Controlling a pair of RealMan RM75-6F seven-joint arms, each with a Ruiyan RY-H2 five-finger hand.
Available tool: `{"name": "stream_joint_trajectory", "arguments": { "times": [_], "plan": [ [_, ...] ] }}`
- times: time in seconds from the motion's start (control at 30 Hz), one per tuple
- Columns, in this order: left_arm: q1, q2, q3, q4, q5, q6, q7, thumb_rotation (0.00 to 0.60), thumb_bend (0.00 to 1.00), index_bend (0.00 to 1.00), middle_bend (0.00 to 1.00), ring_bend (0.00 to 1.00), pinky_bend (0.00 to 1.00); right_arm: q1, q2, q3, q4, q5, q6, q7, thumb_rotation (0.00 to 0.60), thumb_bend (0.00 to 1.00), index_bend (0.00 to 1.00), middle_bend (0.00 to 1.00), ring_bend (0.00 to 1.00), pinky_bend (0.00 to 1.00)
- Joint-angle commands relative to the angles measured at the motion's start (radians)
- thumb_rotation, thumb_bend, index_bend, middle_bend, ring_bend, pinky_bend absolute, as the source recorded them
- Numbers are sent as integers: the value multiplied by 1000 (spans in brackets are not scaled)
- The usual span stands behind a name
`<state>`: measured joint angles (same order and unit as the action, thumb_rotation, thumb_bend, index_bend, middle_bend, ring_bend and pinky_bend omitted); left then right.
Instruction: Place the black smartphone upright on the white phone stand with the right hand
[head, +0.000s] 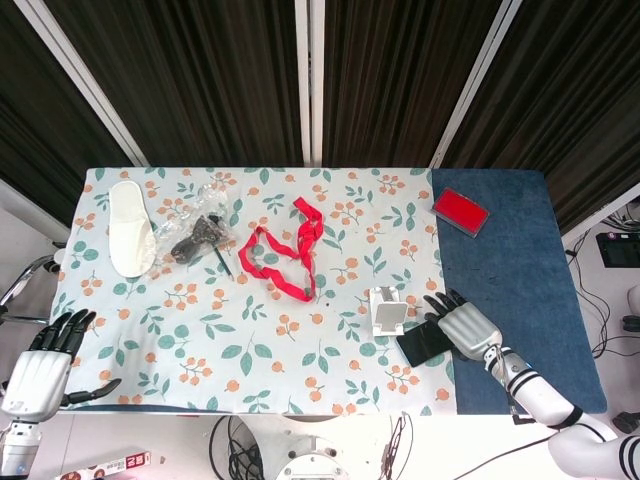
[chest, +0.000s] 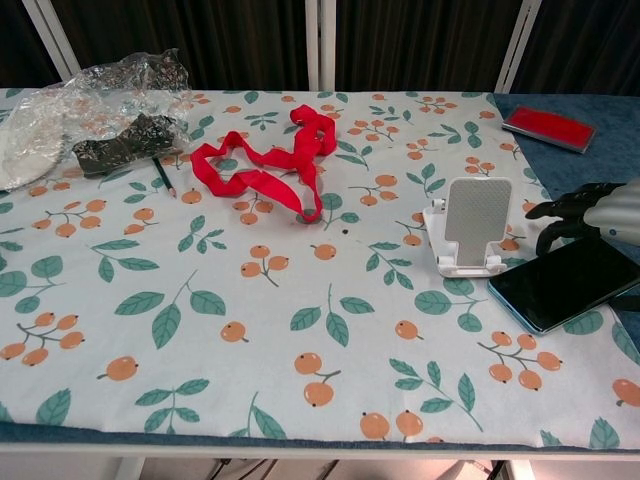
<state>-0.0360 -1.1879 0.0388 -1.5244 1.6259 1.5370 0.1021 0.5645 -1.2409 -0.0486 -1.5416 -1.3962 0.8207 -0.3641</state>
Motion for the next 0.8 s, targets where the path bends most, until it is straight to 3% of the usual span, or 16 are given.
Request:
{"name": "stream_joint_trajectory", "arguments": {
  "times": [0.03, 0.37, 0.53, 0.7, 0.8],
  "plan": [
    [0, 0, -1, 1, -2, 0, -1, 241, 19, 72, 83, 77, 209, -1, -1, -3, 3, -5, 4, 4, 600, 179, 484, 0, 0, 0],
    [0, 3, -1, -1, -4, -1, -6, 241, 19, 72, 83, 77, 209, -19, -4, -10, 16, -59, 67, 50, 600, 228, 695, 3, 0, 0],
    [-2, 4, -2, -2, -7, -4, -9, 244, 19, 72, 83, 77, 209, -27, -1, -15, 24, -79, 86, 78, 600, 237, 736, 90, 4, 0],
    [-5, 5, 1, -5, -11, -16, -14, 240, 19, 72, 83, 77, 209, -30, 2, -17, 26, -87, 93, 88, 600, 239, 746, 193, 121, 6],
    [-6, 6, 1, -6, -11, -17, -16, 242, 19, 72, 83, 77, 209, -31, 2, -16, 26, -91, 98, 100, 600, 253, 747, 246, 238, 60]
  ]
}}
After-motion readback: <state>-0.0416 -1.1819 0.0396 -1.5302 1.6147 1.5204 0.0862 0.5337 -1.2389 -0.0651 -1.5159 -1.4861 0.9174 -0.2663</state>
